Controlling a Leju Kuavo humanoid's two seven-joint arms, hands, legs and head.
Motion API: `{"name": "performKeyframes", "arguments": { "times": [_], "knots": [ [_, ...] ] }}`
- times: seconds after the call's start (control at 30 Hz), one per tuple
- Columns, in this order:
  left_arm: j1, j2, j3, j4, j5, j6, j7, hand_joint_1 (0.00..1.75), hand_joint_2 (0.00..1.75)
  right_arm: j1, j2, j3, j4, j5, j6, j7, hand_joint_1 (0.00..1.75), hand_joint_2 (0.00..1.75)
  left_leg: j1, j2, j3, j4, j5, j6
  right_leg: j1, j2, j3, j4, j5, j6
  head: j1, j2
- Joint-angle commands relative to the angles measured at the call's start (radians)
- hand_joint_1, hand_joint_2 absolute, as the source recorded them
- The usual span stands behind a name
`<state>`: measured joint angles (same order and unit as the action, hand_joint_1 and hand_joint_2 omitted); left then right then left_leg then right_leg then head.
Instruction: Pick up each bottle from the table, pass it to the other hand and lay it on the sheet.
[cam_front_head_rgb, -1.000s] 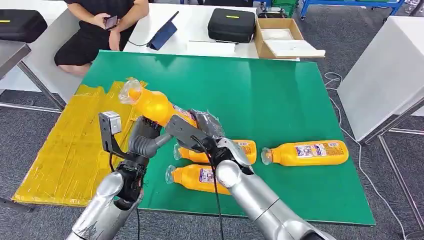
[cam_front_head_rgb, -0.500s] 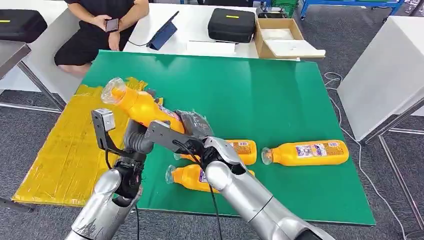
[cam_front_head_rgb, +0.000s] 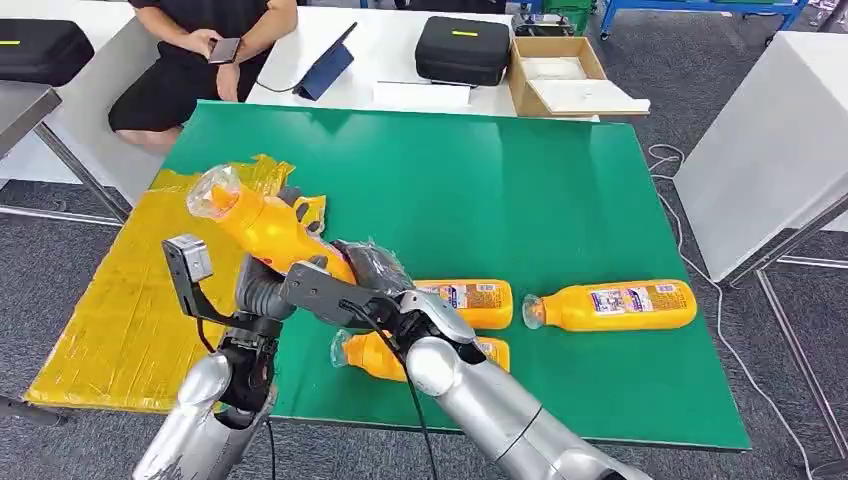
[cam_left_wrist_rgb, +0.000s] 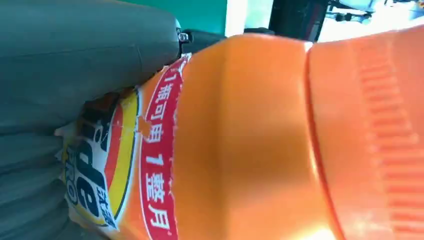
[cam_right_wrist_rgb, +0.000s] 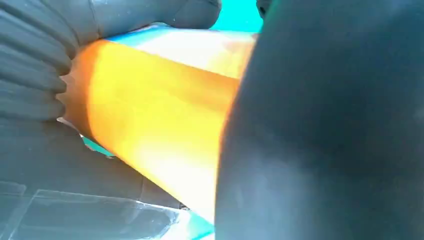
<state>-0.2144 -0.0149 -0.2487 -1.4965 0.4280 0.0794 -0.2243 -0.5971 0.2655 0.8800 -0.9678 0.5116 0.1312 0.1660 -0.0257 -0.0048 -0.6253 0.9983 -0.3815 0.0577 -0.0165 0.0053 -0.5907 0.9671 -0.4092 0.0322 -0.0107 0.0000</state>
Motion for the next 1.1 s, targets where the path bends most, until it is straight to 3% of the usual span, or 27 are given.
{"name": "performKeyframes", "arguments": {
  "times": [0.03, 0.33, 0.5, 0.53, 0.57, 0.6, 0.63, 0.77, 0.93, 1.1],
  "knots": [
    [-0.063, -0.023, 0.058, -0.001, 0.013, -0.005, 0.002, 1.75, 1.75, 0.030, -0.014, 0.156, -0.004, 0.000, 0.055, -0.031, 1.75, 1.75, 0.002, -0.002, 0.002, 0.000, -0.001, -0.004, 0.002, -0.002, 0.003, -0.001, -0.001, -0.002, 0.000, 0.000],
    [-0.023, -0.038, 0.076, -0.048, -0.001, -0.003, 0.004, 1.75, 1.75, 0.043, -0.020, 0.146, -0.016, 0.008, 0.052, -0.028, 1.75, 1.75, 0.002, -0.003, 0.003, 0.000, -0.002, -0.005, 0.002, -0.004, 0.005, -0.001, -0.002, -0.002, 0.000, 0.000],
    [0.028, -0.044, 0.149, -0.098, -0.030, -0.036, 0.023, 1.75, 1.75, 0.107, -0.089, 0.079, -0.108, 0.055, 0.045, -0.039, 1.68, 1.75, 0.002, -0.003, 0.002, 0.000, -0.001, -0.004, 0.002, -0.004, 0.004, -0.002, -0.002, -0.002, 0.000, 0.000],
    [0.030, -0.045, 0.154, -0.099, -0.031, -0.041, 0.025, 1.75, 1.75, 0.110, -0.093, 0.073, -0.112, 0.061, 0.047, -0.044, 1.41, 1.75, 0.004, -0.004, 0.006, 0.000, -0.004, -0.008, 0.003, -0.005, 0.008, -0.002, -0.004, -0.003, 0.000, 0.000],
    [0.036, -0.043, 0.162, -0.104, -0.035, -0.043, 0.025, 1.75, 1.75, 0.123, -0.103, 0.049, -0.127, 0.069, 0.032, -0.050, 0.61, 1.75, 0.002, -0.004, 0.003, 0.000, -0.001, -0.004, 0.002, -0.004, 0.005, -0.002, -0.002, -0.002, 0.000, 0.000],
    [0.045, -0.039, 0.174, -0.115, -0.041, -0.043, 0.024, 1.75, 1.75, 0.140, -0.114, 0.015, -0.149, 0.069, 0.022, -0.051, 0.00, 1.75, 0.003, -0.005, 0.004, 0.000, -0.002, -0.006, 0.002, -0.005, 0.006, -0.002, -0.003, -0.002, 0.000, 0.000],
    [0.058, -0.033, 0.196, -0.129, -0.043, -0.047, 0.025, 1.75, 1.75, 0.161, -0.136, -0.032, -0.196, 0.071, 0.012, -0.049, 0.00, 0.00, 0.002, -0.004, 0.003, -0.001, -0.001, -0.004, 0.002, -0.004, 0.004, -0.002, -0.002, -0.002, 0.000, 0.000],
    [0.122, -0.011, 0.284, -0.186, -0.051, -0.079, 0.023, 1.75, 1.75, 0.282, -0.165, -0.223, -0.408, 0.124, -0.005, -0.006, 0.00, 0.00, 0.002, -0.002, 0.002, 0.000, -0.002, -0.004, 0.002, -0.003, 0.003, -0.002, -0.002, -0.002, 0.000, 0.000],
    [0.152, 0.001, 0.360, -0.195, -0.069, -0.109, 0.017, 1.75, 1.75, 0.284, -0.202, -0.381, -0.530, 0.134, 0.007, -0.030, 0.00, 0.00, 0.001, -0.002, 0.001, 0.001, -0.003, -0.005, 0.001, -0.002, 0.002, 0.000, -0.002, -0.002, 0.000, 0.000],
    [0.123, 0.046, 0.338, -0.115, -0.081, -0.124, 0.002, 1.75, 1.75, 0.276, -0.262, -0.458, -0.578, 0.143, -0.014, -0.029, 0.00, 0.00, 0.001, -0.003, 0.000, 0.000, -0.001, -0.003, 0.001, -0.003, 0.001, -0.001, -0.001, -0.001, 0.000, 0.000]
  ]
}}
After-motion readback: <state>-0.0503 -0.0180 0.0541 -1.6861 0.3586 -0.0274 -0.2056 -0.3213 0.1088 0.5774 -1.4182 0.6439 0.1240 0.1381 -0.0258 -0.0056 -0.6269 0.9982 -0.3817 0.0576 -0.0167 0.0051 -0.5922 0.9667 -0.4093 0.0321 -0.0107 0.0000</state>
